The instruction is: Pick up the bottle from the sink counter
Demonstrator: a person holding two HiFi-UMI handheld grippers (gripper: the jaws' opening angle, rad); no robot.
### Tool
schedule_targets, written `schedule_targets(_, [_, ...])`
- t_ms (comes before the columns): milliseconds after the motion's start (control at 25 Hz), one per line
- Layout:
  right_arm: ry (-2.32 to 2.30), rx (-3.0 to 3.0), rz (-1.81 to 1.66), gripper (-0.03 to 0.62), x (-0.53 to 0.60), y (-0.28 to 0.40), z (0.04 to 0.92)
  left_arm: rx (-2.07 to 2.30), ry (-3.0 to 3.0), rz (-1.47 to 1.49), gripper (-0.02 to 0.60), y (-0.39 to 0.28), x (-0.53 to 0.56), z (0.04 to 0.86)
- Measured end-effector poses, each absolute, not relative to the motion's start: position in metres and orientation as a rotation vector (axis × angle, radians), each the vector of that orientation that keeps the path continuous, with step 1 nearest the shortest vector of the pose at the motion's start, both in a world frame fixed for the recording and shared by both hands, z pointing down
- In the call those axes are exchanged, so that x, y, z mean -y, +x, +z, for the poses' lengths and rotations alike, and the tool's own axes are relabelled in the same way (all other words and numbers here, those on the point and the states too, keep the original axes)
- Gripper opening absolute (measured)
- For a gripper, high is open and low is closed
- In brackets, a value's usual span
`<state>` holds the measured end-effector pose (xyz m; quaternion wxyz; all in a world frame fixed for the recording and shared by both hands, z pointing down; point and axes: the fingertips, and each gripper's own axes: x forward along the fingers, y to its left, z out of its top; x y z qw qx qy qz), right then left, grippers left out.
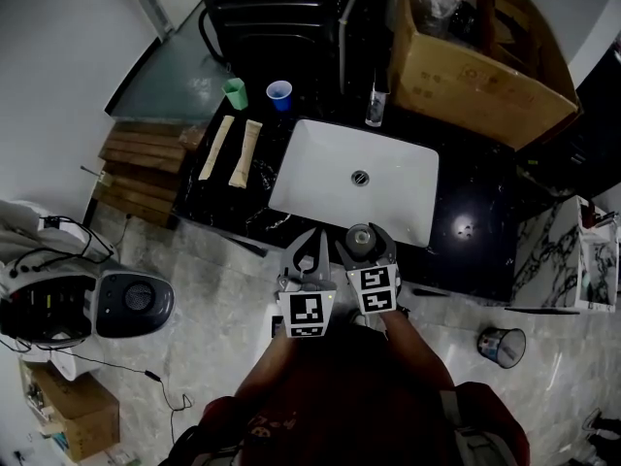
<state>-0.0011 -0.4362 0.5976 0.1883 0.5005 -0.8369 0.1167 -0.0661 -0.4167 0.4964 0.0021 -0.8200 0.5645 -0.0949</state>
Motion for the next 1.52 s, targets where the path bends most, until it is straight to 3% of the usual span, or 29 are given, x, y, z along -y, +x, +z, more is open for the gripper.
schedule_targets(680, [1.478,2.343,0.294,0.336,0.440,0.010,0.585,-1.740,-2.567,-0.275,0.003,-0.058,0.423,0.490])
schedule_targets(1520, [1.607,2.399,0.087,0.336,0.456,0.030,0.496,-1.717,-2.478,-0.167,0.003,-0.059,0.450,0.439])
